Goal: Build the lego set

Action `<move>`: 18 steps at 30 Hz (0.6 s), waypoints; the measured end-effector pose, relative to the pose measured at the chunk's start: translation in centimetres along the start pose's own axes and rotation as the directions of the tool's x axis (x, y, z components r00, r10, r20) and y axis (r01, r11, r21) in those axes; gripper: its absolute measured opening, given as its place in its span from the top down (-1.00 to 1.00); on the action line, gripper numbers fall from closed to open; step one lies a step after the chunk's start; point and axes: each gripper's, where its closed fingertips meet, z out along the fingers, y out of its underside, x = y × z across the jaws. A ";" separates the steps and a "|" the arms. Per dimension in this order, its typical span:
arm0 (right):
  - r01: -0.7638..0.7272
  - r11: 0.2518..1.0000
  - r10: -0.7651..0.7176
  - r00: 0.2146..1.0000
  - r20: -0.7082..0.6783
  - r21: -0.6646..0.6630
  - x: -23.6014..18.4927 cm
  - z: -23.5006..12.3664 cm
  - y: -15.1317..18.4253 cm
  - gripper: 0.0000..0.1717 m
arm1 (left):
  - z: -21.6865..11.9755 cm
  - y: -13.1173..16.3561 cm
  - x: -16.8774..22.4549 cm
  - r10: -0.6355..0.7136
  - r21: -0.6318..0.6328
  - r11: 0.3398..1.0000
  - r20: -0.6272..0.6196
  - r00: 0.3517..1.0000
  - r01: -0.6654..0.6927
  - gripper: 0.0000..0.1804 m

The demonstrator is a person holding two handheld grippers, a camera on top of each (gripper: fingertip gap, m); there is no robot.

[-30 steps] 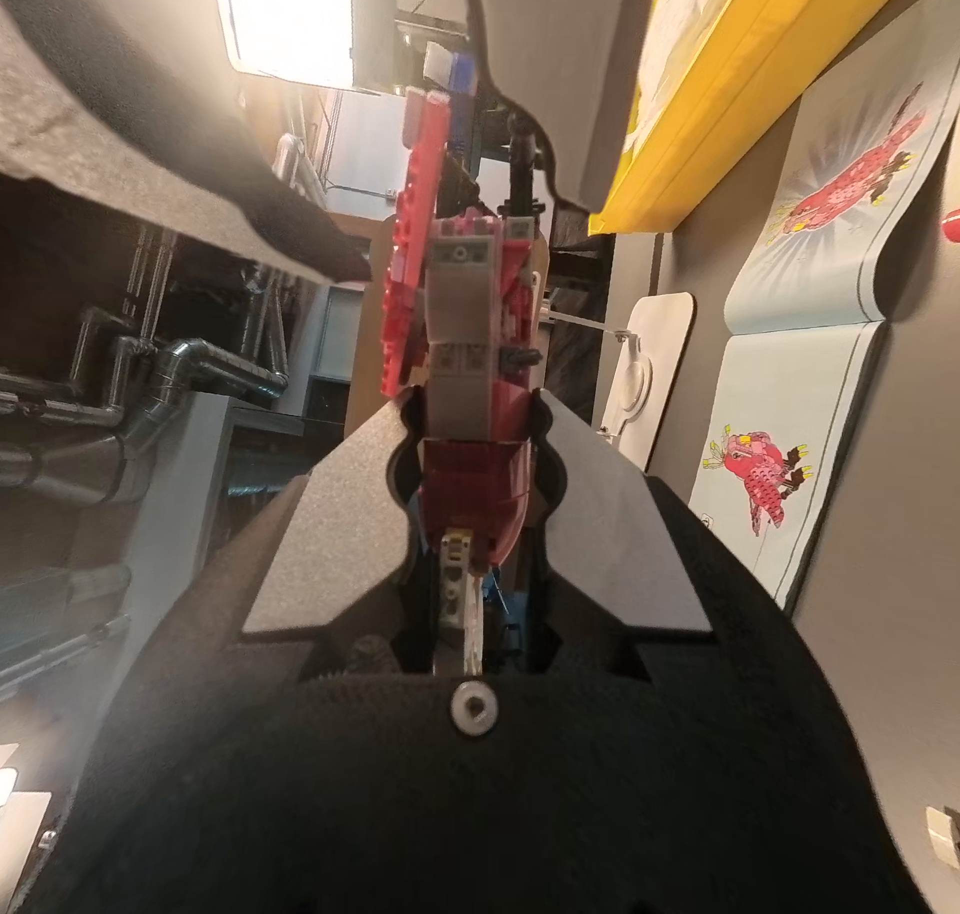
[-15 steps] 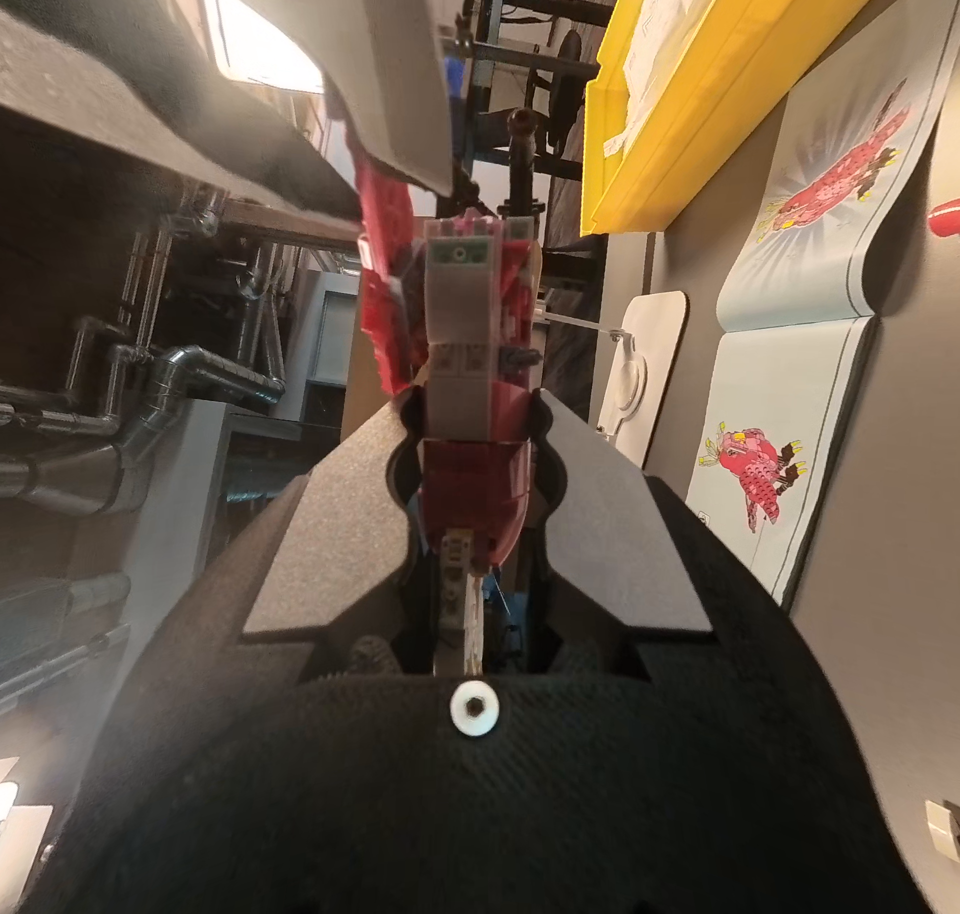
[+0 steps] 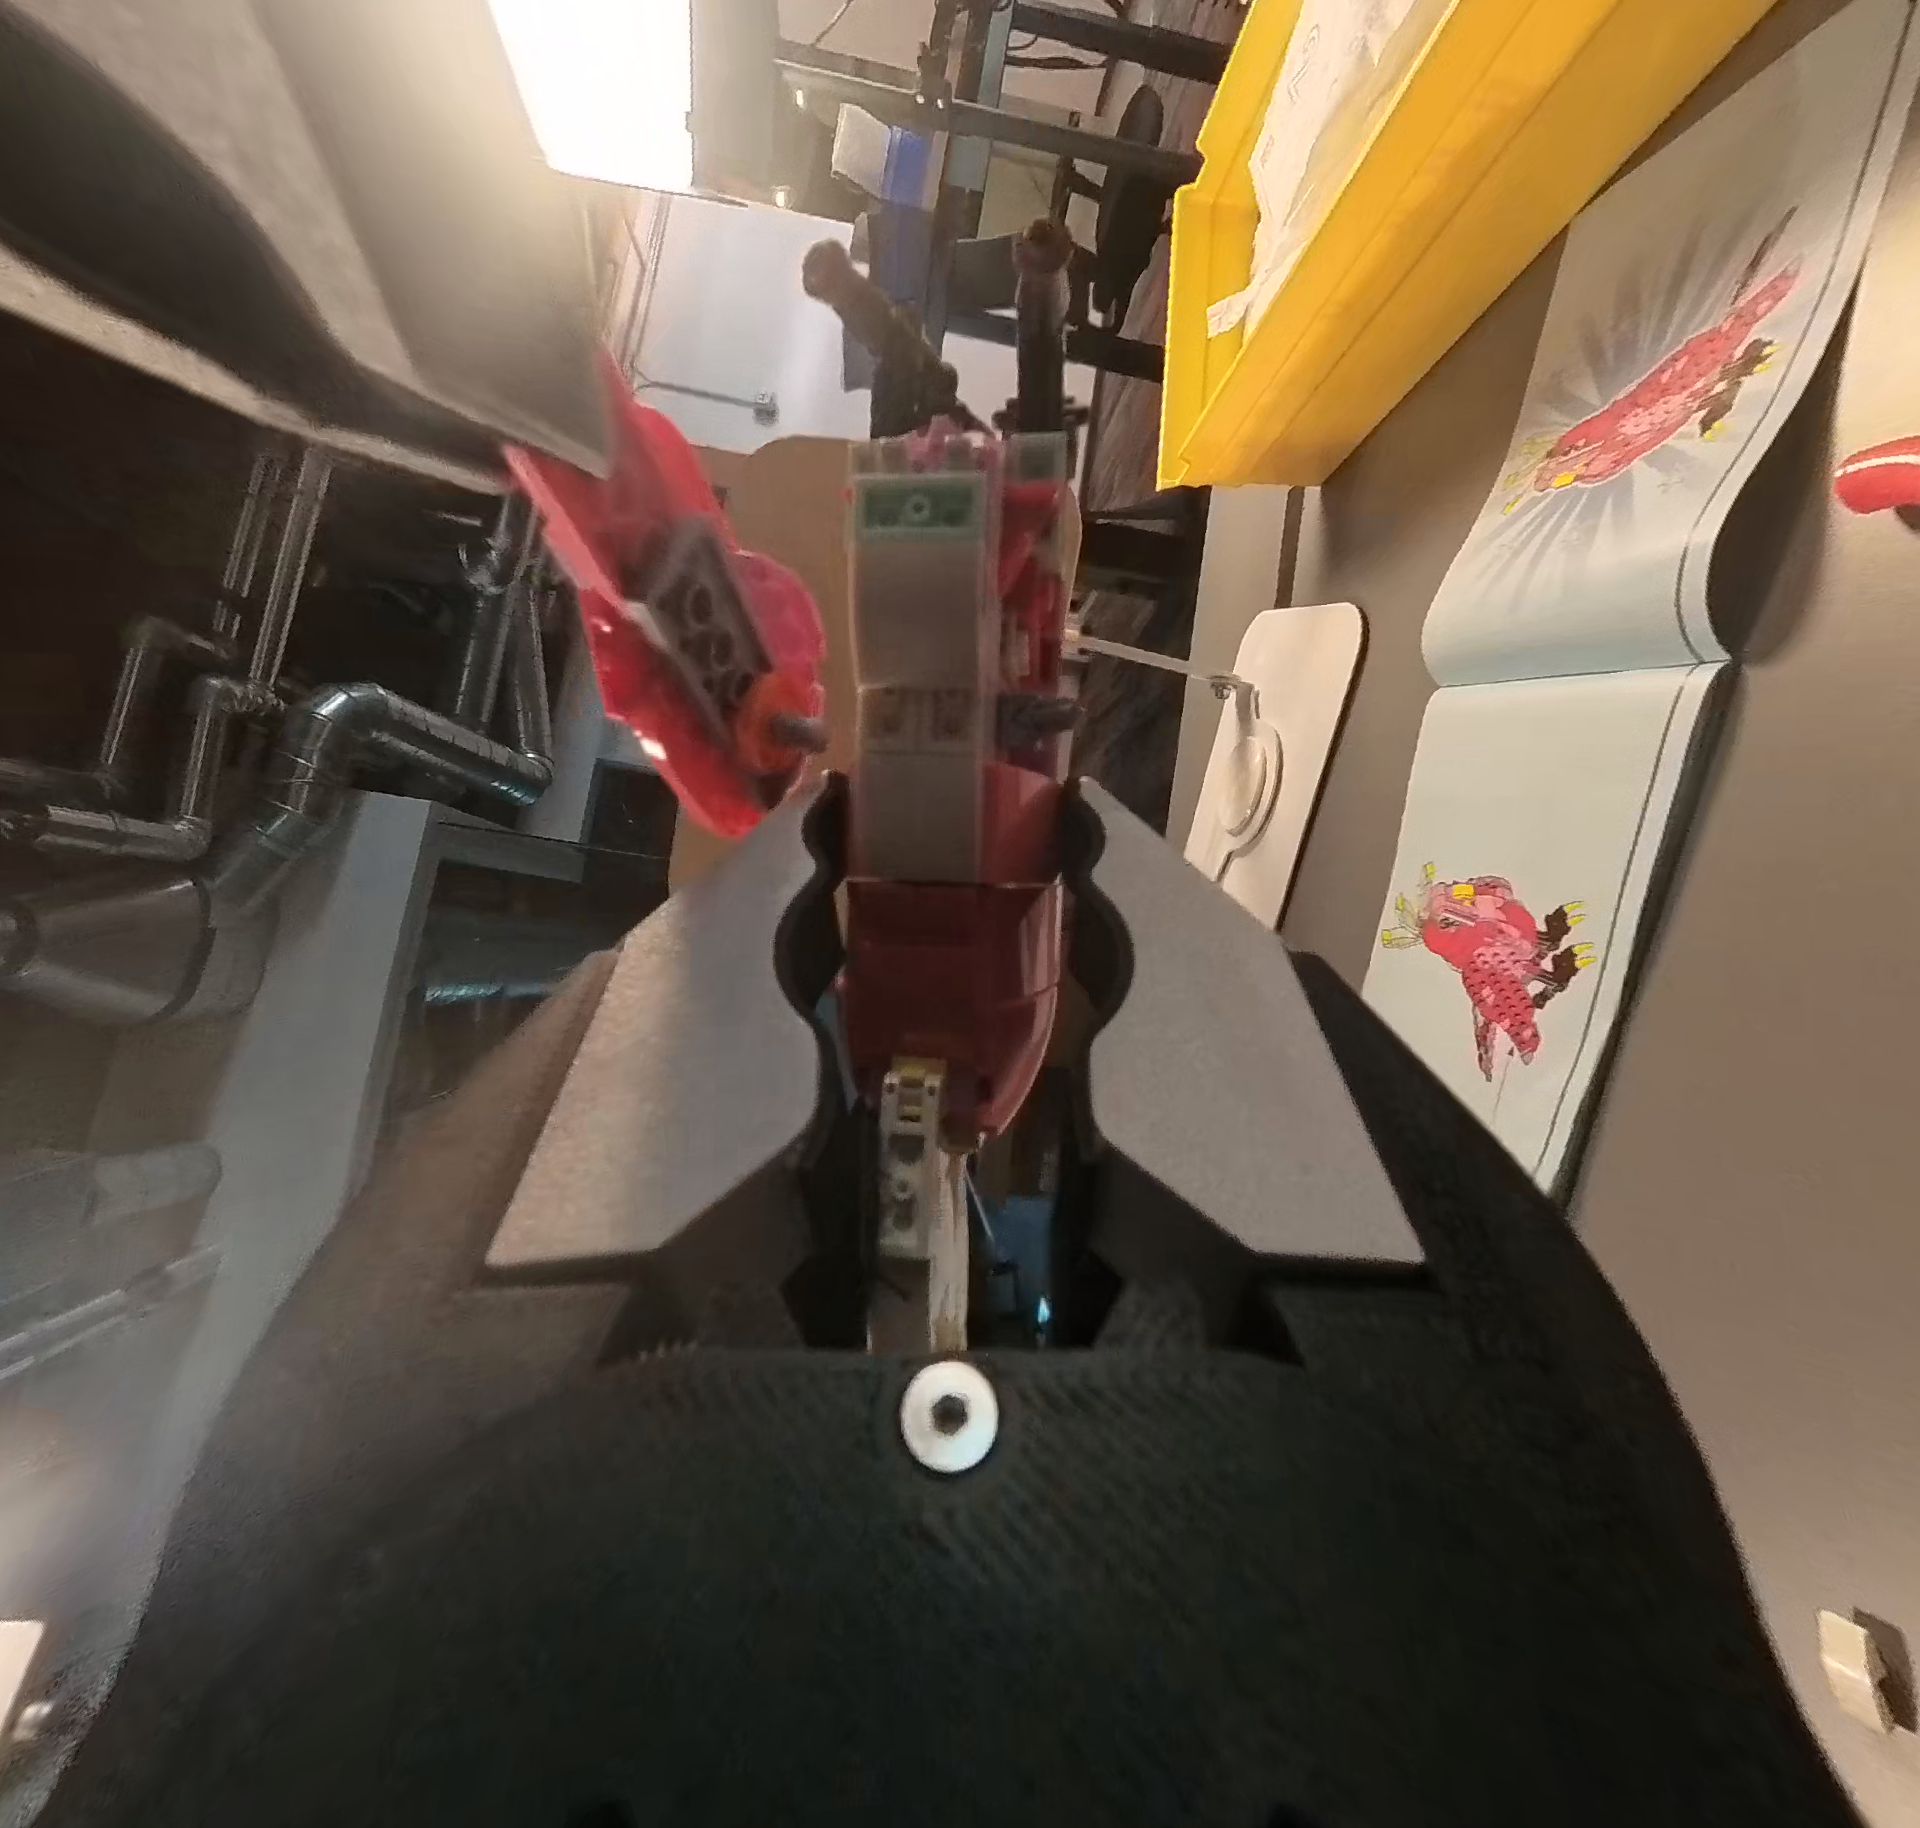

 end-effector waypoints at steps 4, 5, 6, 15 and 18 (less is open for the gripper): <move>0.022 1.000 -0.022 1.000 0.012 -0.003 -0.3 0.0 0.1 0.96 | 0.0 0.1 0.0 -0.005 0.000 1.000 -0.003 1.000 0.005 0.55; 0.024 1.000 -0.024 1.000 0.019 -0.004 -0.5 0.0 0.1 0.96 | 0.1 0.1 0.1 -0.003 -0.002 1.000 -0.003 1.000 0.003 0.55; 0.025 1.000 -0.025 0.999 0.023 -0.003 -0.5 -0.1 0.1 0.96 | 0.1 0.2 0.1 0.000 -0.004 1.000 -0.004 1.000 0.000 0.55; 0.059 0.998 -0.059 0.998 0.012 0.000 -0.9 0.1 0.0 0.93 | 0.0 0.0 -0.2 -0.048 0.012 0.999 -0.004 0.999 0.048 0.55; 0.047 0.999 -0.047 0.999 0.002 0.024 -0.9 0.1 -0.5 0.90 | 0.0 0.0 -0.3 -0.067 0.020 0.998 -0.004 0.998 0.067 0.55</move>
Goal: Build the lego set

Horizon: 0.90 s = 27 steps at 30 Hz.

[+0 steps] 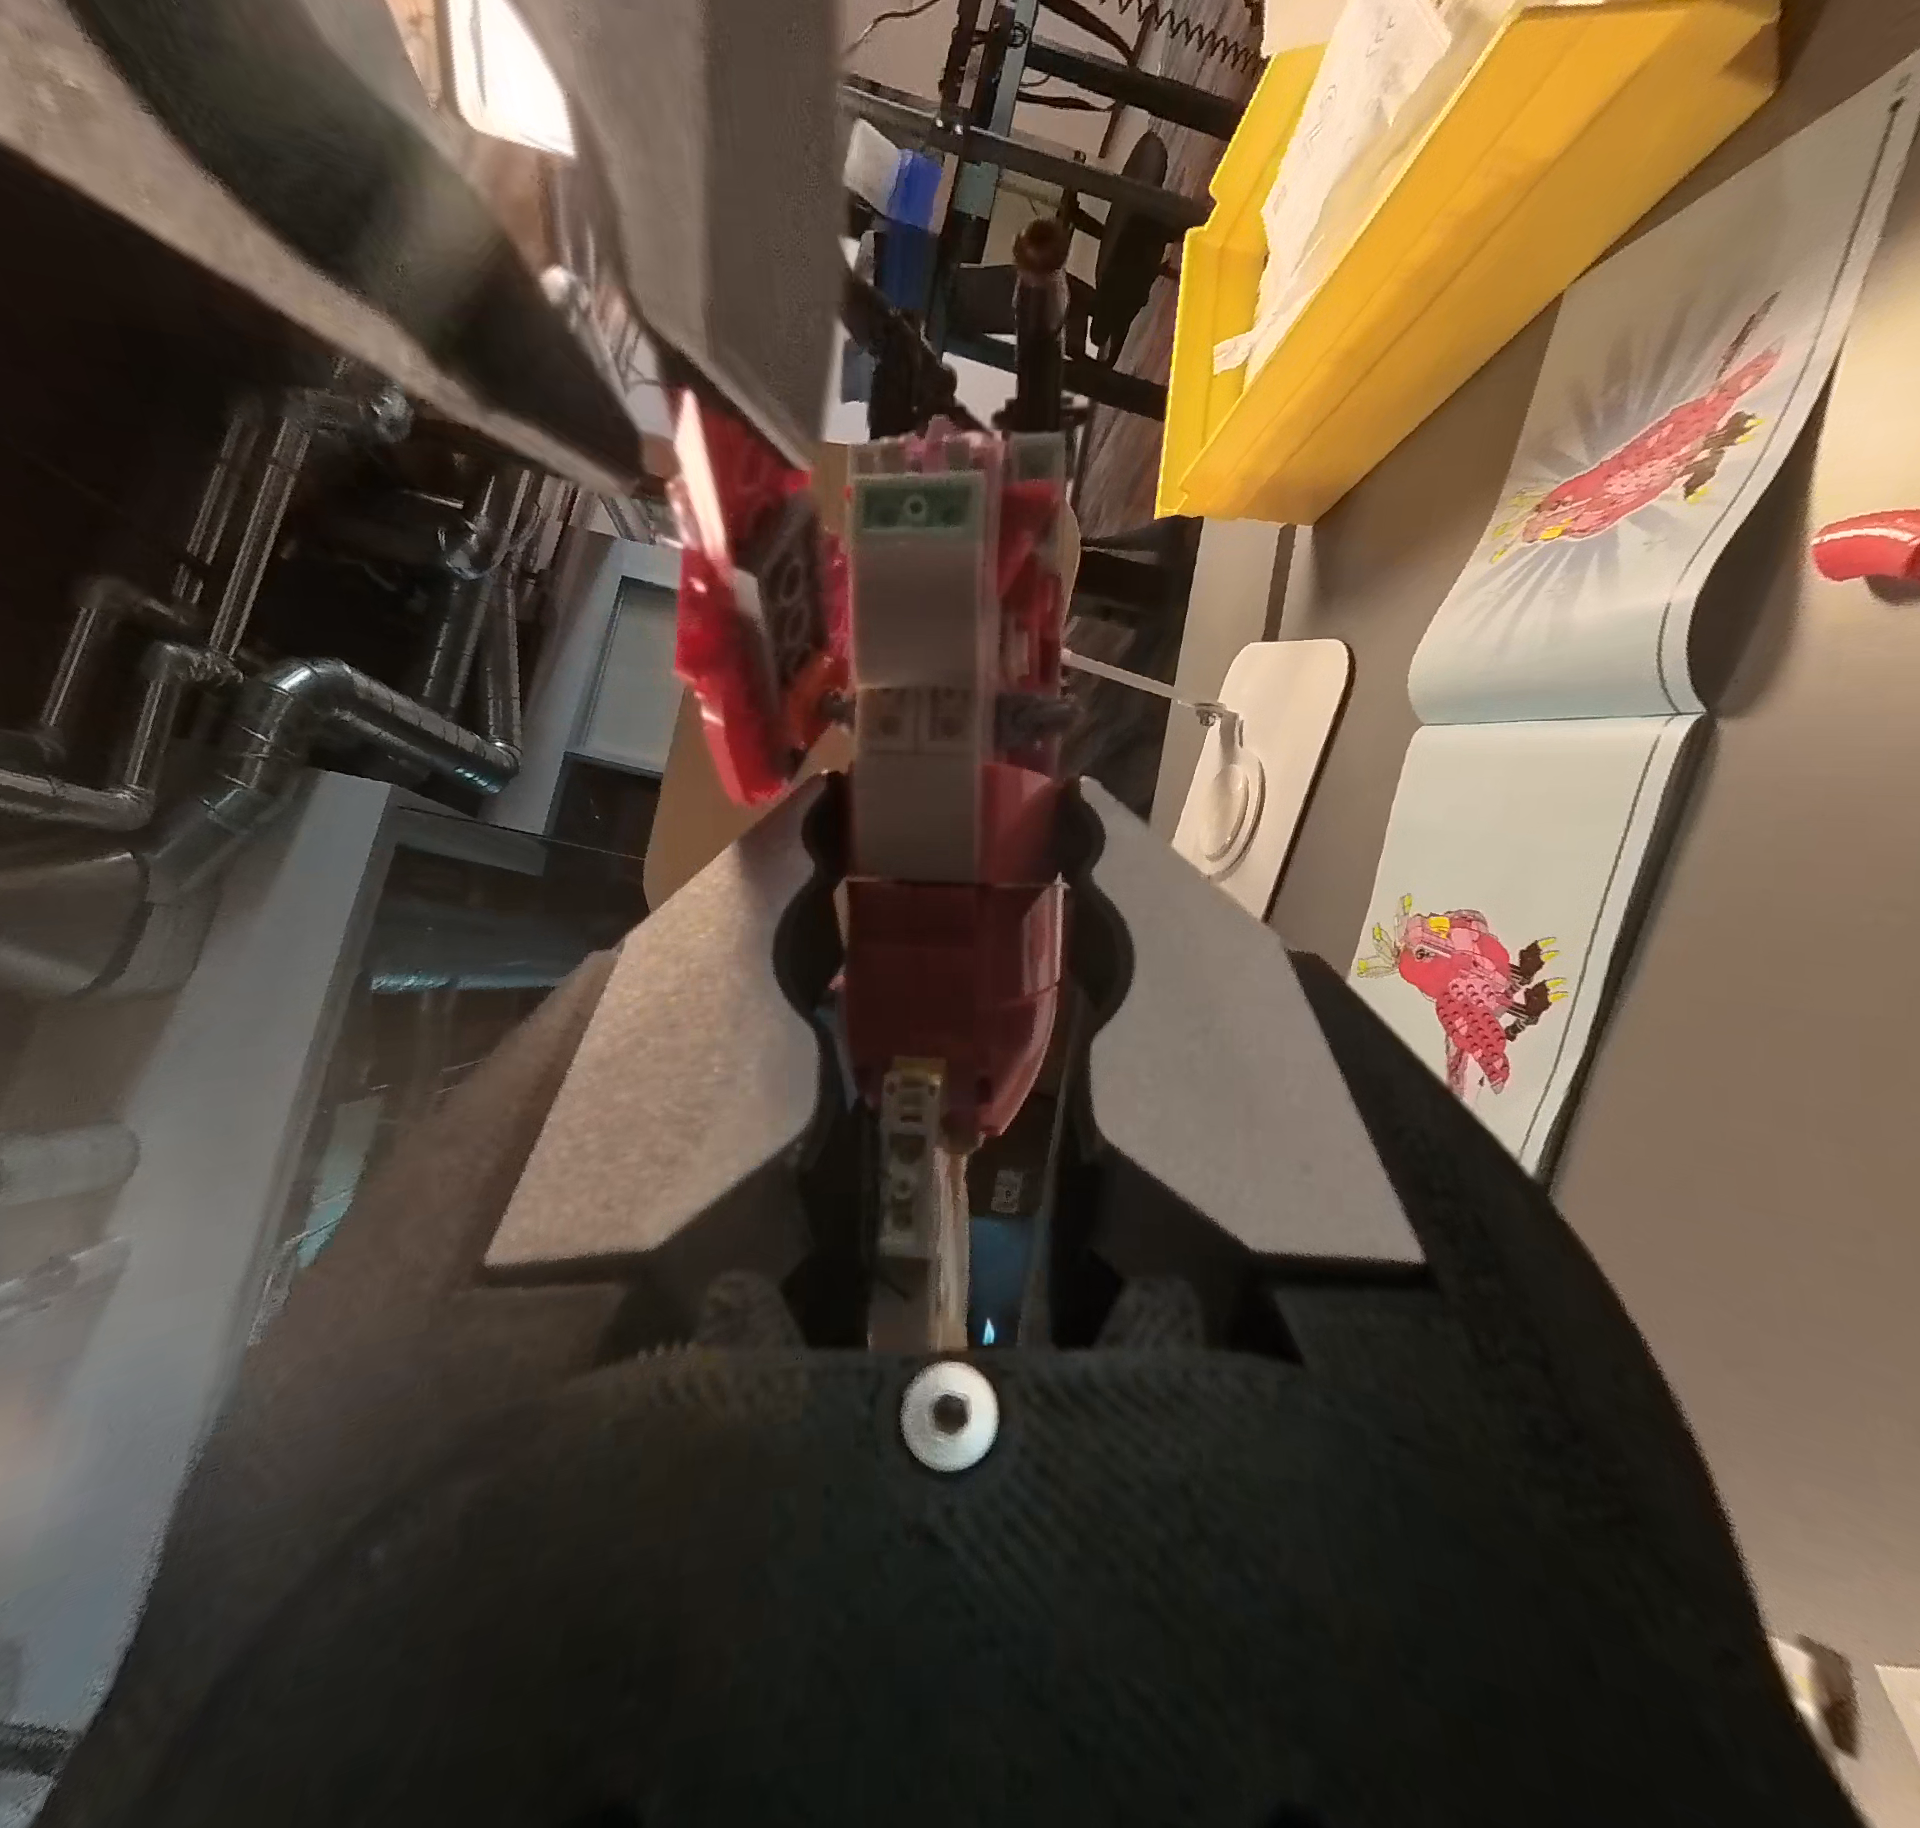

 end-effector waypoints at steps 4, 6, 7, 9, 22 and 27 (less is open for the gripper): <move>-0.036 0.999 0.036 0.999 0.005 0.015 0.0 0.2 -0.5 0.65 | -0.2 -0.5 0.0 -0.024 0.024 0.999 -0.010 1.000 0.024 0.56; -0.050 0.999 0.050 0.998 0.023 0.015 -0.3 0.5 -0.6 0.59 | -0.3 -0.7 0.0 -0.031 0.033 0.999 -0.014 0.999 0.032 0.56; -0.058 0.998 0.057 0.998 0.033 0.012 -0.5 0.6 -0.6 0.59 | -0.3 -0.8 0.0 -0.034 0.036 0.999 -0.017 0.999 0.035 0.56; -0.061 0.998 0.061 0.997 0.054 -0.005 -0.9 1.0 -0.4 0.54 | -0.3 -0.9 0.0 -0.031 0.037 0.999 -0.016 0.999 0.032 0.56; -0.066 0.990 0.081 0.989 0.123 -0.122 -2.6 4.0 0.3 -0.15 | -0.5 -1.1 -0.1 -0.011 0.037 0.999 -0.005 1.000 0.011 0.56; -0.067 0.990 0.081 0.990 0.115 -0.122 -2.4 4.3 0.0 -0.02 | -0.5 -1.1 -0.1 0.006 0.044 0.999 0.002 1.000 -0.006 0.56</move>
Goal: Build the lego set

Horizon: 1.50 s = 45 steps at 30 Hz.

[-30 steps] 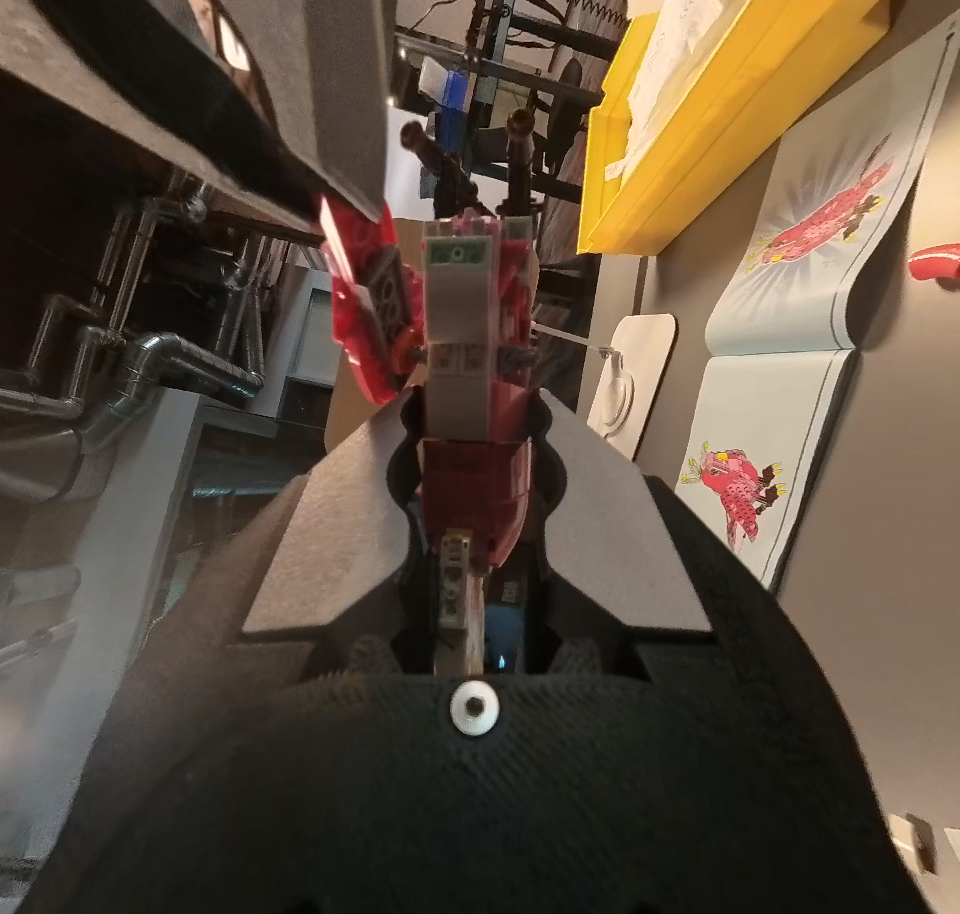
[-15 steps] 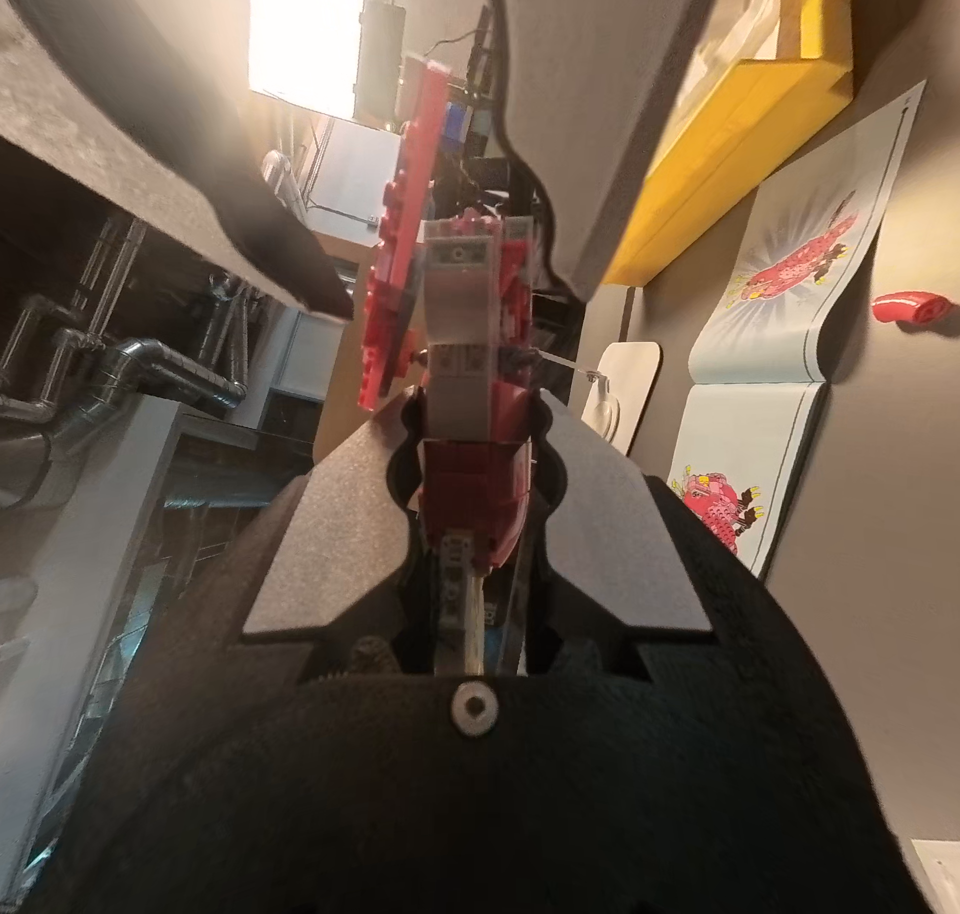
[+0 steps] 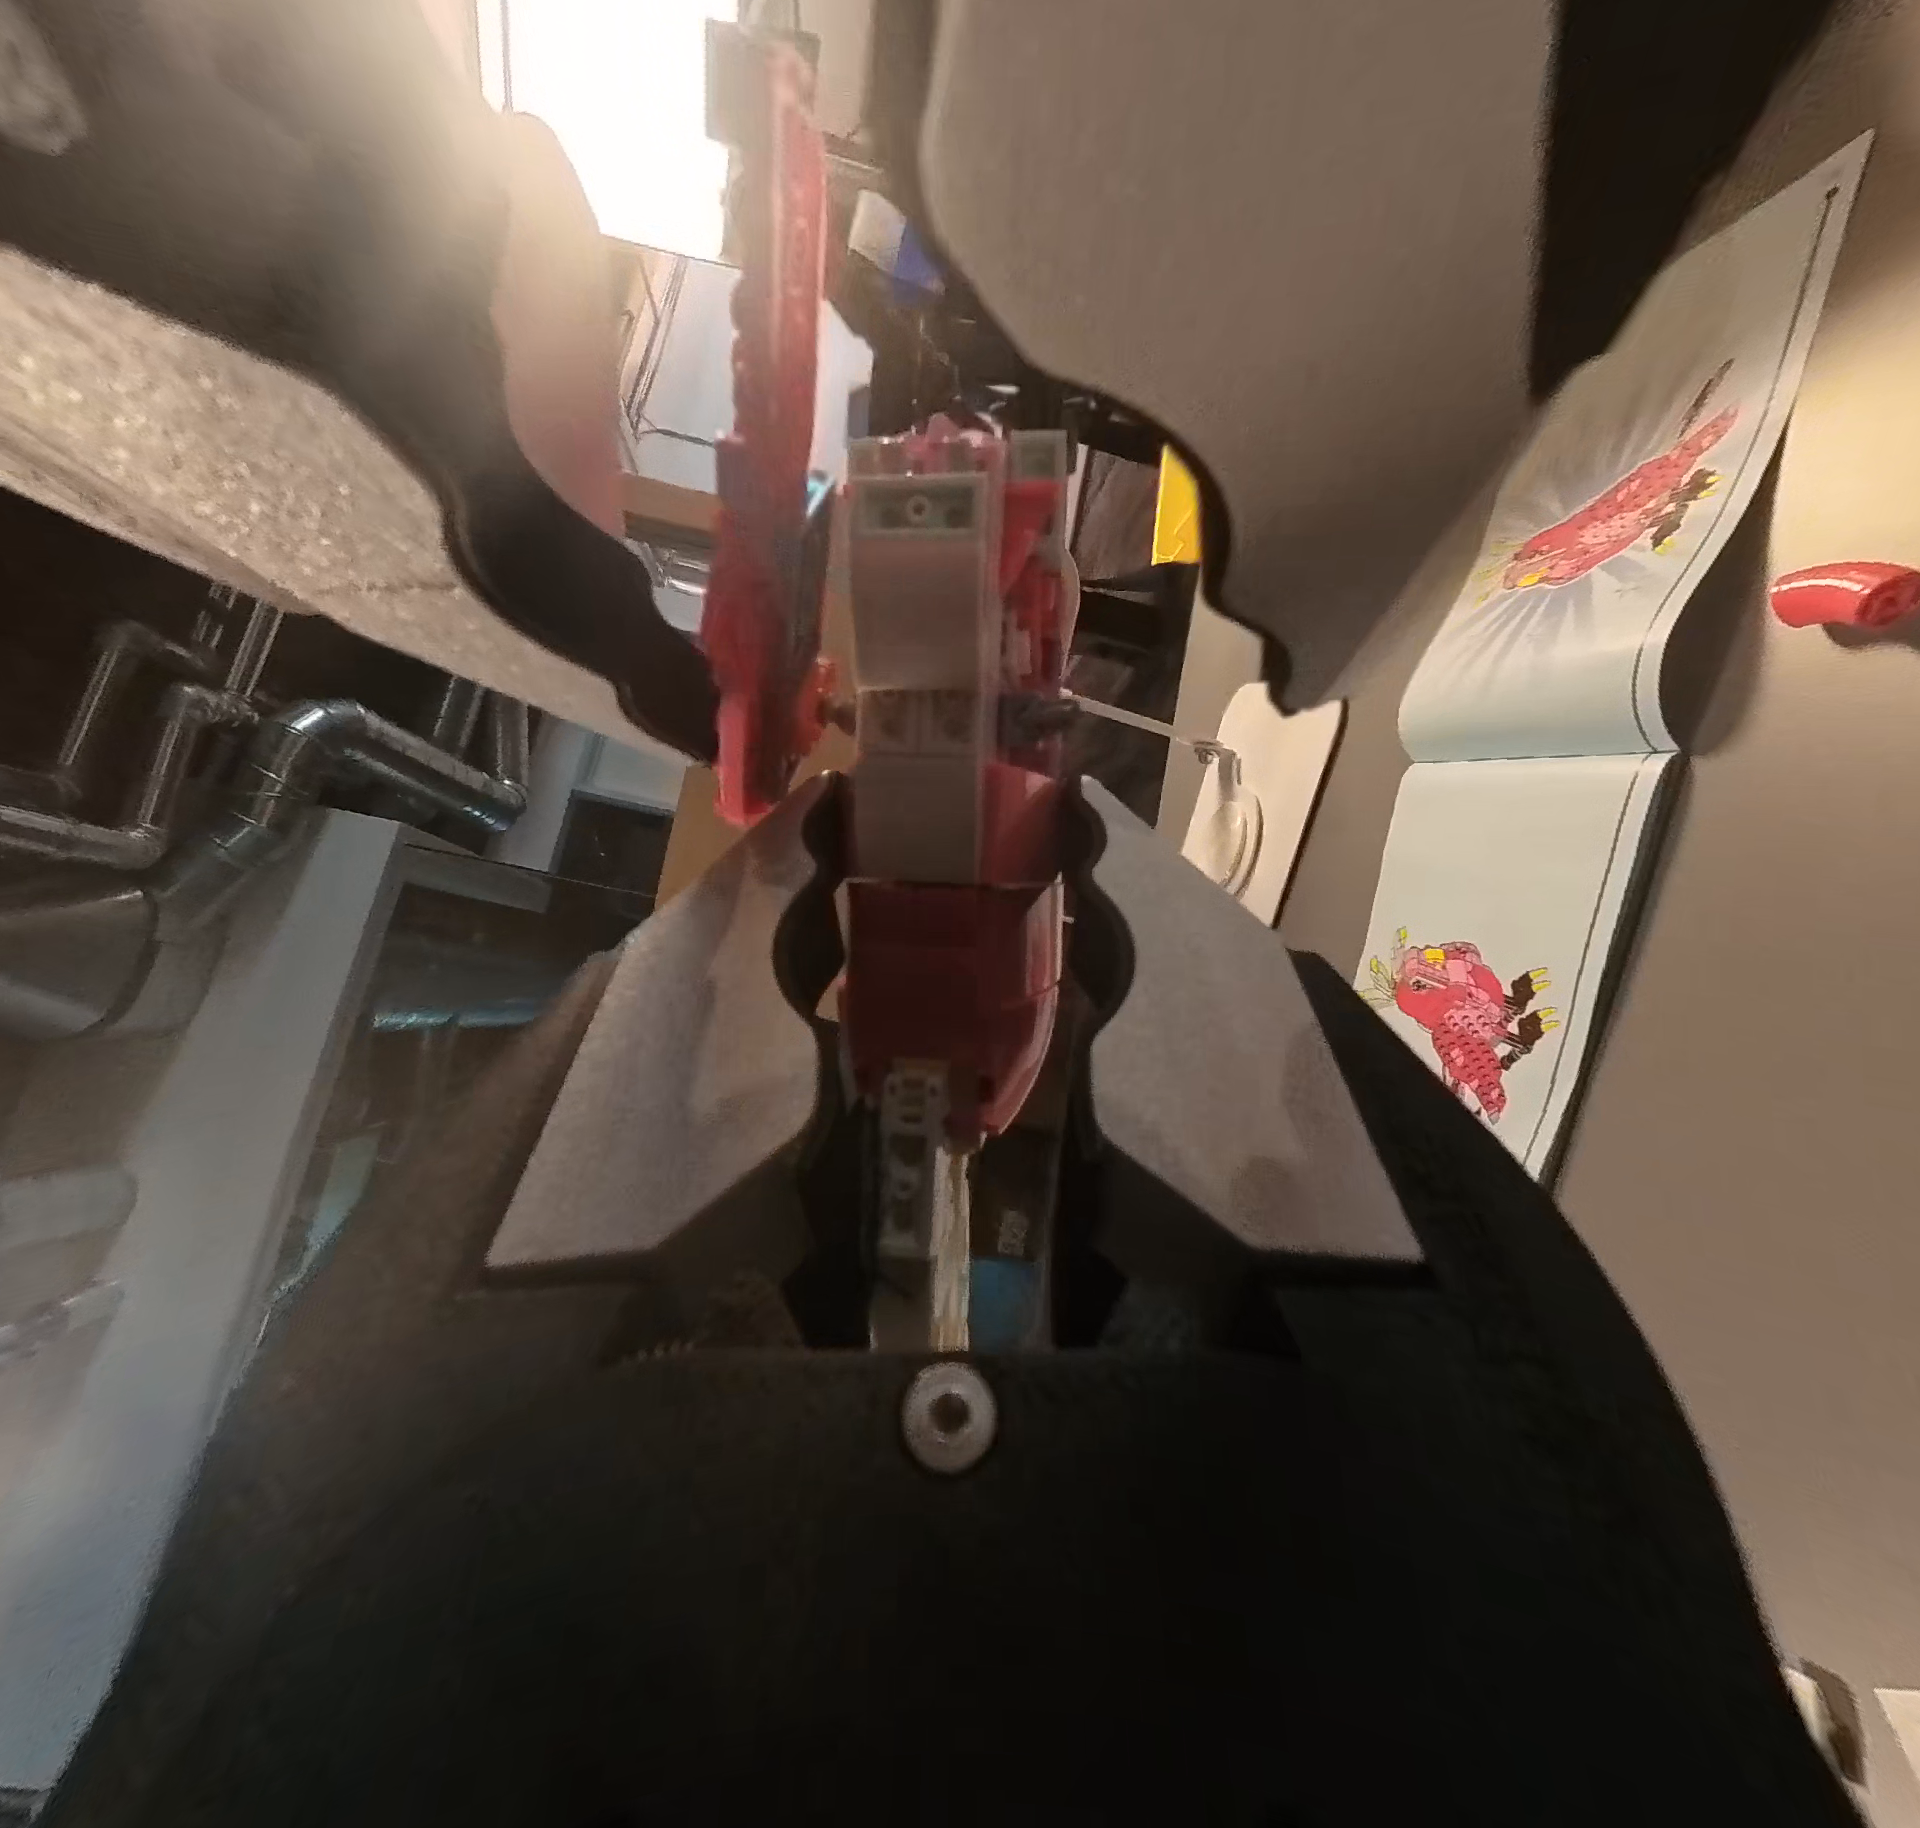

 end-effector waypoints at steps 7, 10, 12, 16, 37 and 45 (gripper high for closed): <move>-0.004 1.000 0.004 0.998 -0.059 0.002 0.9 -0.2 0.2 0.22 | -0.1 -0.5 0.1 -0.006 0.029 1.000 -0.006 1.000 0.007 0.56; -0.017 1.000 0.017 0.997 -0.076 0.000 1.1 -0.3 0.3 0.32 | -0.1 -0.8 0.2 -0.010 0.042 0.999 -0.004 1.000 0.011 0.56; -0.022 1.000 0.022 0.997 -0.077 -0.007 1.0 -0.4 0.4 0.33 | -0.2 -0.9 0.3 -0.007 0.050 0.999 -0.006 1.000 0.007 0.57; -0.030 0.999 0.029 0.996 -0.086 -0.011 1.0 -0.5 0.5 0.34 | -0.2 -1.0 0.2 -0.006 0.053 0.999 0.001 1.000 0.006 0.57; -0.129 0.989 0.138 0.976 -0.166 0.068 3.1 -2.0 -0.3 0.44 | -0.6 -0.8 -2.2 -0.184 0.078 0.981 0.079 0.980 0.178 0.50; -0.074 0.994 0.089 0.978 -0.191 0.081 3.3 -2.8 -0.6 0.43 | -1.4 -1.2 -2.9 -0.099 0.107 0.991 0.124 0.987 0.086 0.54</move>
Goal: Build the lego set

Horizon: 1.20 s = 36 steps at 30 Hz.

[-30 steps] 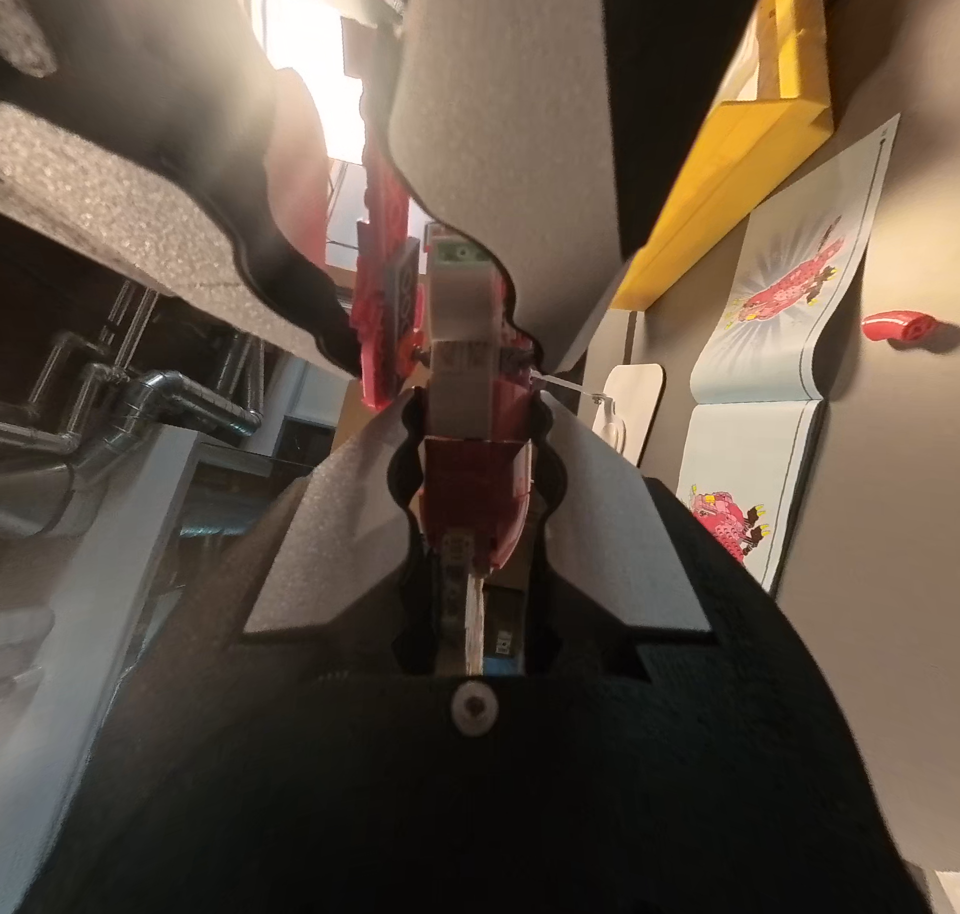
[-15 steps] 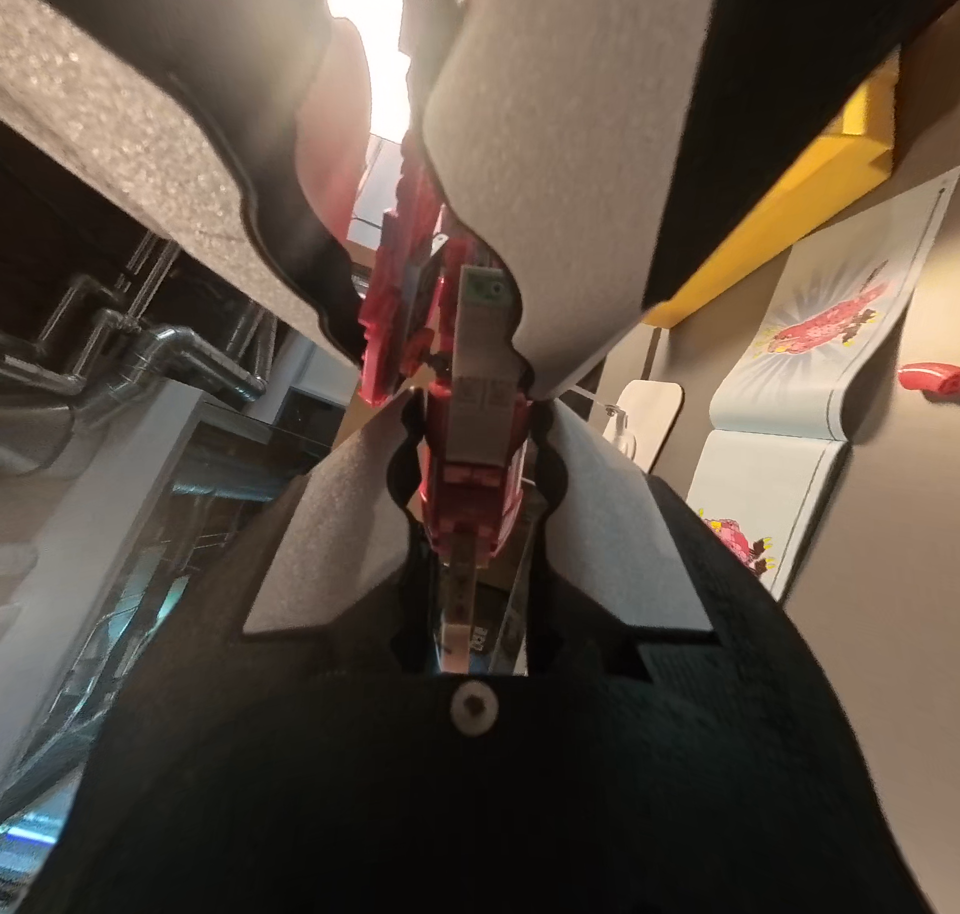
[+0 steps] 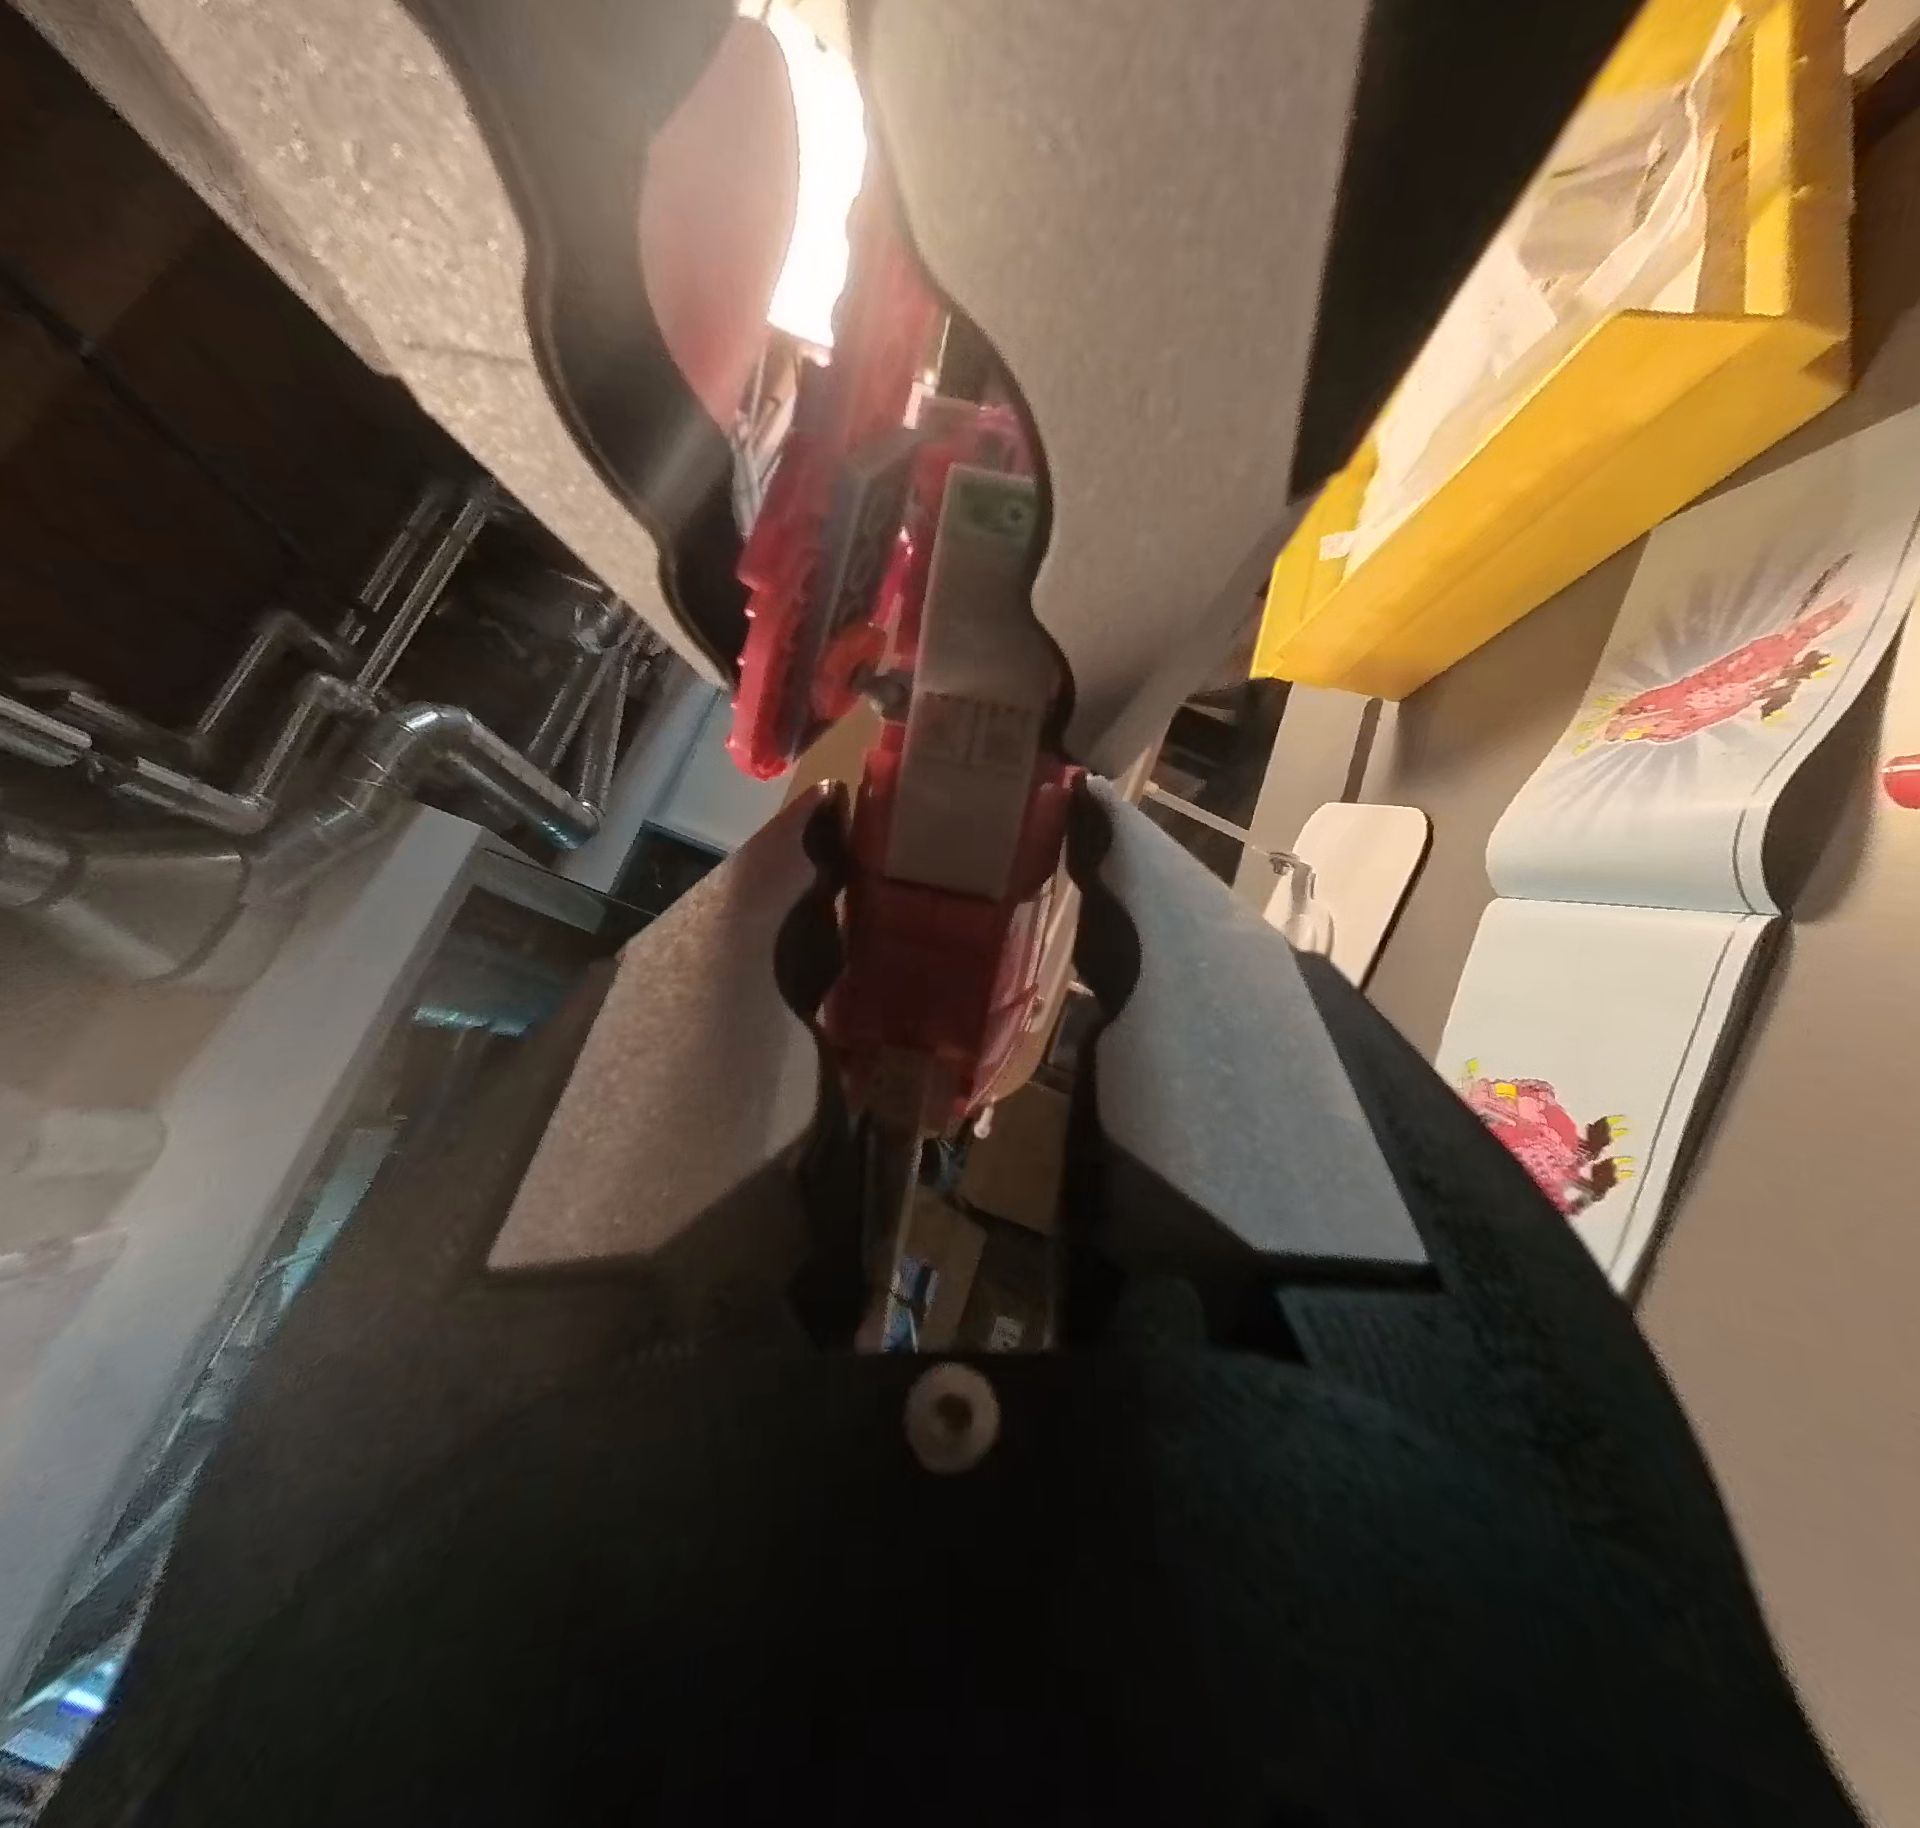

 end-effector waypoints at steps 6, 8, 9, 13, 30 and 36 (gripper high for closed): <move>0.044 0.999 -0.044 0.999 -0.003 -0.008 0.1 -0.6 -0.1 0.44 | -0.3 -0.5 -0.1 0.002 0.004 1.000 -0.014 1.000 -0.002 0.55; 0.050 0.999 -0.050 0.999 0.003 -0.013 -0.1 -0.7 0.0 0.45 | -0.3 -0.6 0.1 0.010 0.000 1.000 -0.023 1.000 -0.010 0.55; 0.051 0.999 -0.051 0.999 0.004 -0.016 -0.2 -0.7 0.0 0.45 | -0.3 -0.6 0.2 0.012 -0.002 1.000 -0.027 1.000 -0.012 0.54; 0.039 0.999 -0.039 0.999 0.015 -0.026 -0.4 -0.9 0.2 0.46 | -0.3 -0.9 0.5 -0.002 0.004 1.000 -0.043 0.999 0.002 0.54; -0.260 0.935 0.224 0.960 0.167 0.241 0.2 -3.8 -0.8 0.44 | -5.1 -2.2 -2.6 -0.355 0.400 0.792 -0.314 0.881 0.461 0.16; -0.272 0.921 0.203 0.947 0.250 0.281 0.0 -5.4 -1.4 0.45 | -6.7 -4.1 -2.6 -0.224 0.512 0.797 -0.242 0.944 0.321 0.39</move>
